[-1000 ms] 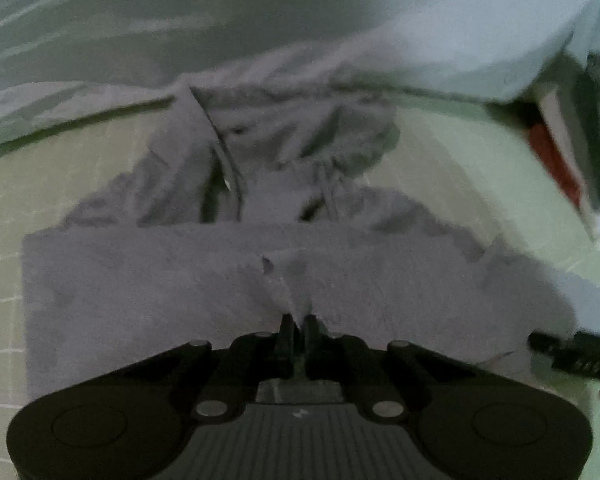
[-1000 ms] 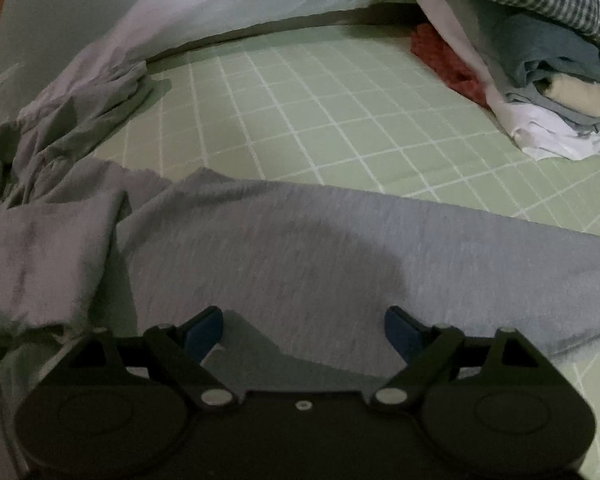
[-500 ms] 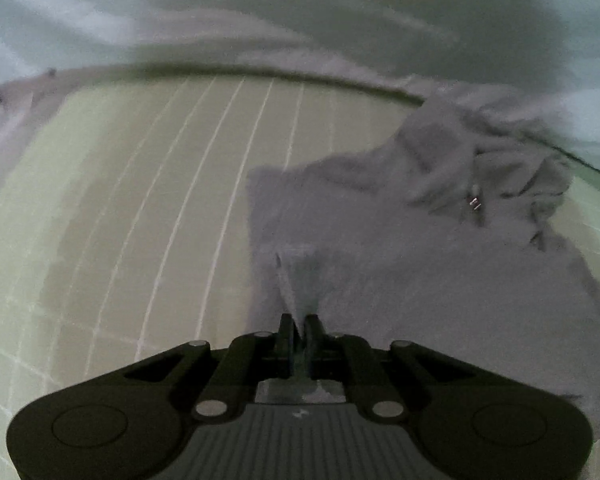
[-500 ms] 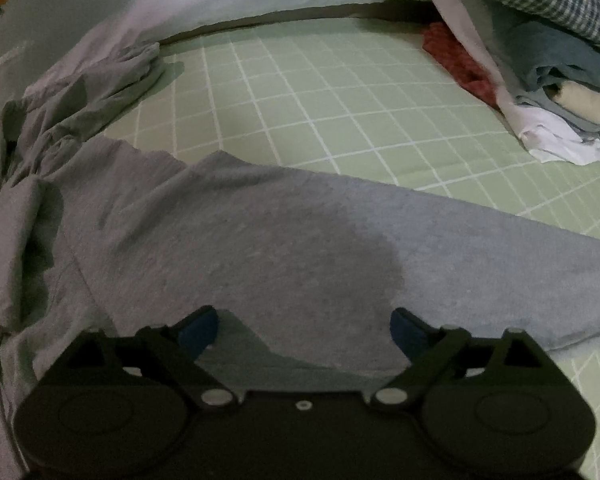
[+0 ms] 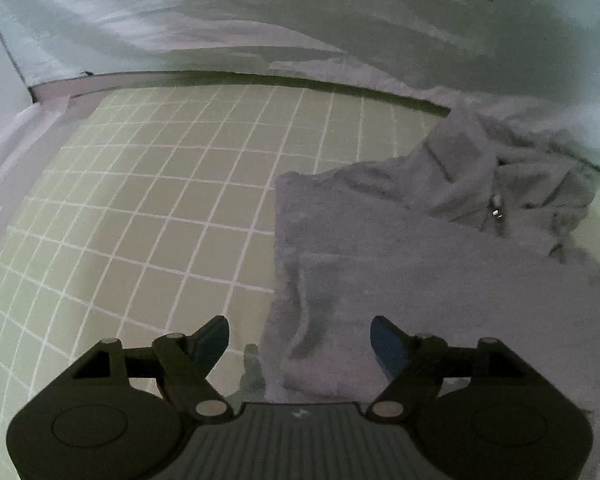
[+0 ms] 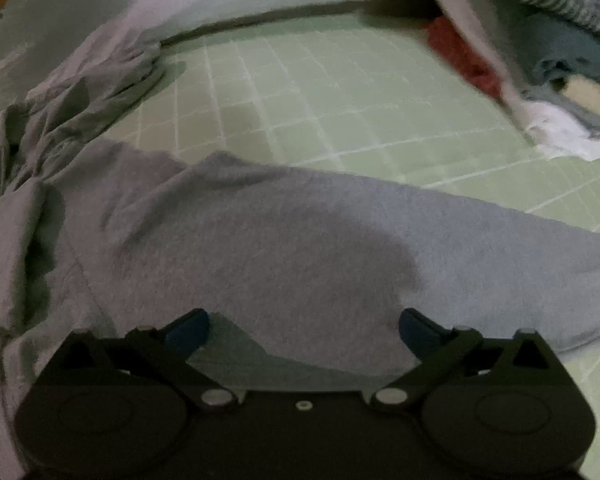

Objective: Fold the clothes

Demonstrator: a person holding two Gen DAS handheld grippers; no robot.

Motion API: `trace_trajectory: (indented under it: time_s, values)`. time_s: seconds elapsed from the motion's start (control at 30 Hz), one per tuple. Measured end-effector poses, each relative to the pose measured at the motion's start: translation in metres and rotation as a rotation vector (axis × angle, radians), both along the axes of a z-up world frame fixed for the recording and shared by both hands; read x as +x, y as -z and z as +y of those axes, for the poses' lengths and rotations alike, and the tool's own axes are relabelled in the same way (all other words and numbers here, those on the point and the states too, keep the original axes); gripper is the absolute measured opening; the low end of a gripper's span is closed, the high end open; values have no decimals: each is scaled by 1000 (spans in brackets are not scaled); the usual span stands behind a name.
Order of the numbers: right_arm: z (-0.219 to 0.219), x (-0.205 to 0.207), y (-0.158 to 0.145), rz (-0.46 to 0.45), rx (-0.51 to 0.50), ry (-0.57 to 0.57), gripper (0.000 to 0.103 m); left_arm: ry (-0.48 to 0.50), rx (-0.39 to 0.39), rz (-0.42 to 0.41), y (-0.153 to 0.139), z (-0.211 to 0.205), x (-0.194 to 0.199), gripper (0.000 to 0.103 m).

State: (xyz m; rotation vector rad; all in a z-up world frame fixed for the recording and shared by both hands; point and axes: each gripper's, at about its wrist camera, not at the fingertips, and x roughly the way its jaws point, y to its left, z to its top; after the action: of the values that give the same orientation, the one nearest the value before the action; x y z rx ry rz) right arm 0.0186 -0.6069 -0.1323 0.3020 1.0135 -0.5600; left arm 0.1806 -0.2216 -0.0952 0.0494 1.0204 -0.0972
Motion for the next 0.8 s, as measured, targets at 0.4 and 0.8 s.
trace_trajectory:
  time_s: [0.4, 0.8]
  values:
    - [-111, -60, 0, -84, -112, 135, 102, 20, 82, -191, -49, -40, -43, 100]
    - [-235, -135, -1, -72, -265, 361, 102, 143, 191, -164, -45, -88, -58, 100]
